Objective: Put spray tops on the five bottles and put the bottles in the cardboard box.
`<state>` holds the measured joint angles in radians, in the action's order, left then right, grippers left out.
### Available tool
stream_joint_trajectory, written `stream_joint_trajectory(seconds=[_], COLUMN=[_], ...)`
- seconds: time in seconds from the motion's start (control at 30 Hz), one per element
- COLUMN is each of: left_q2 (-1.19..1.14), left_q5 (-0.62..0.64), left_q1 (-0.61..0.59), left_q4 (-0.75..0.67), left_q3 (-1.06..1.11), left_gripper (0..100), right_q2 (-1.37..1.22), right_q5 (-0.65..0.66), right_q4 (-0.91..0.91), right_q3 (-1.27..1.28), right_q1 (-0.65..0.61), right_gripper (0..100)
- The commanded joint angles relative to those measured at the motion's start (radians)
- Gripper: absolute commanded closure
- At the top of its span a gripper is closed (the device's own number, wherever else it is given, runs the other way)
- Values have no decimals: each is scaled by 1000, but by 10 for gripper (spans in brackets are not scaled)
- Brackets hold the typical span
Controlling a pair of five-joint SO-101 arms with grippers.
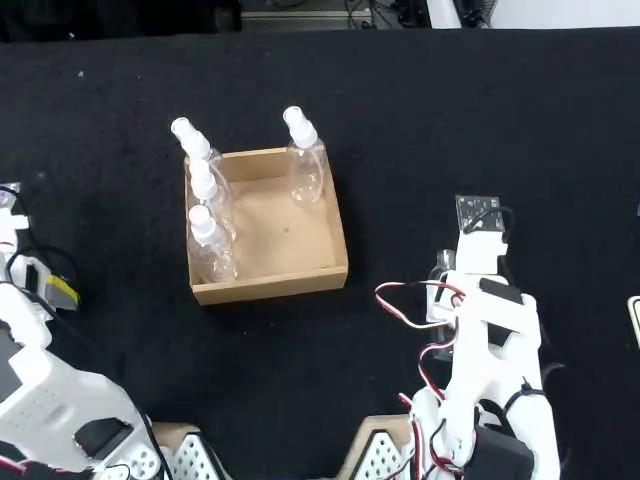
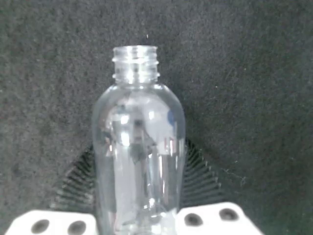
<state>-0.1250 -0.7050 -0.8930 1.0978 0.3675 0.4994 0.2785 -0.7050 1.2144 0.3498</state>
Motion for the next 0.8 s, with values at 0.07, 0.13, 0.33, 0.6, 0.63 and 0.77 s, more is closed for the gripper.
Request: stream_joint_trajectory(seconds=[0.07,0.13,0.33,0.6,0.63,0.77], left_q2=[11,17,20,8,8,8], left_q5=[-14,-14,-9,-15,-15,-15], left_q1=[1,1,2,18,18,19], left_q4=[-11,-6,28,41,38,-9], left_q3=[30,33,-7,-38,-41,-54], left_gripper=[885,945,964,823,798,826], right_q2=[53,53,53,51,51,51], right_q5=[3,3,3,3,3,2], right_q4=[18,18,18,18,18,18], right_q3=[1,1,1,1,1,1], right_q1=[-12,-12,-12,-12,-12,-12], right_gripper=[988,988,988,988,988,988])
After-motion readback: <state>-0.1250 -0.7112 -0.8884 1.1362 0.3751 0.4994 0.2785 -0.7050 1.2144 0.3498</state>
